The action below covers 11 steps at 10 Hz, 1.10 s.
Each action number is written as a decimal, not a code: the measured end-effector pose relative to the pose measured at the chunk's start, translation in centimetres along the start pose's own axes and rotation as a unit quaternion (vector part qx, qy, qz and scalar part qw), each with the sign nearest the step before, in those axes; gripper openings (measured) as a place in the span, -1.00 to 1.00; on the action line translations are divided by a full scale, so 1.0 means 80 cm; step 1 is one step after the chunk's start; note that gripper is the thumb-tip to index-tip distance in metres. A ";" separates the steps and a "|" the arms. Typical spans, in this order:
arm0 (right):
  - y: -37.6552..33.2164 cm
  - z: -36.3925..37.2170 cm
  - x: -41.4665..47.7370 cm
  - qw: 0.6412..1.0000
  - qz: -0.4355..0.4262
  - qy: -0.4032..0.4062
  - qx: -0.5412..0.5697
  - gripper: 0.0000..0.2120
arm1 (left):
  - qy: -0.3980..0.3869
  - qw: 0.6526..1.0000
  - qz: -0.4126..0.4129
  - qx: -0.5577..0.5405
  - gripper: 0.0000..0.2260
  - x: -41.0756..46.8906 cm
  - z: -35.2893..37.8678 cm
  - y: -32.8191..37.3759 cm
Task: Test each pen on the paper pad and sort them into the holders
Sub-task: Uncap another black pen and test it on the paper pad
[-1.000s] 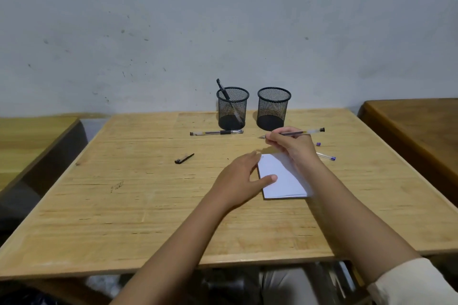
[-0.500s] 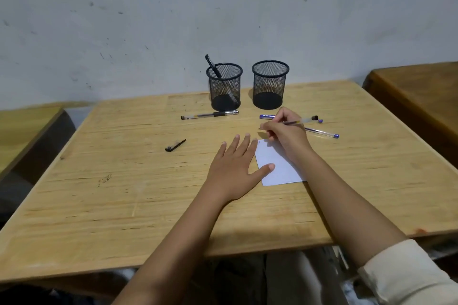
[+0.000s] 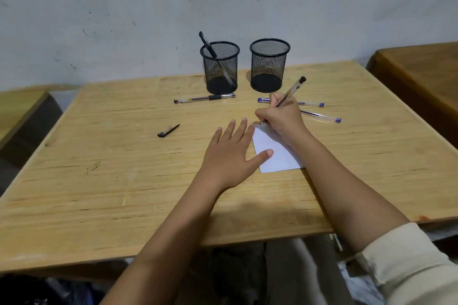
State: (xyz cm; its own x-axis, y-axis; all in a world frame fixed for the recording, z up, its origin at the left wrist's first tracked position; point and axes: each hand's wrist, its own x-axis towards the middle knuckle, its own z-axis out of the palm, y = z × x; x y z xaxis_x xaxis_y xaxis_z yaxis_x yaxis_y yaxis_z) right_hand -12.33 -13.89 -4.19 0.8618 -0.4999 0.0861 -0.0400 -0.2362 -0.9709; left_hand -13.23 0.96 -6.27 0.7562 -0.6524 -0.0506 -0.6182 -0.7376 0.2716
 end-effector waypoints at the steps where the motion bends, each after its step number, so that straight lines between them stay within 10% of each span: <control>1: 0.000 0.001 0.000 1.000 0.002 -0.004 -0.009 -0.65 | 0.001 1.000 0.000 0.001 -0.34 0.001 0.001 0.000; 11: 0.003 0.002 0.000 0.999 0.027 0.028 0.007 -0.72 | 0.001 1.000 0.000 -0.008 -0.34 0.000 0.001 0.000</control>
State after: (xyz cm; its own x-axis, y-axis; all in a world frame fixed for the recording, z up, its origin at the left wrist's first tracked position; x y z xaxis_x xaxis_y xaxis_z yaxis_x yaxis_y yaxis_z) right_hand -12.28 -13.80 -4.51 0.8287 -0.5578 0.0452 -0.0791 -0.1967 -0.9773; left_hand -13.25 0.96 -6.37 0.7572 -0.6514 -0.0484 -0.6139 -0.7350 0.2878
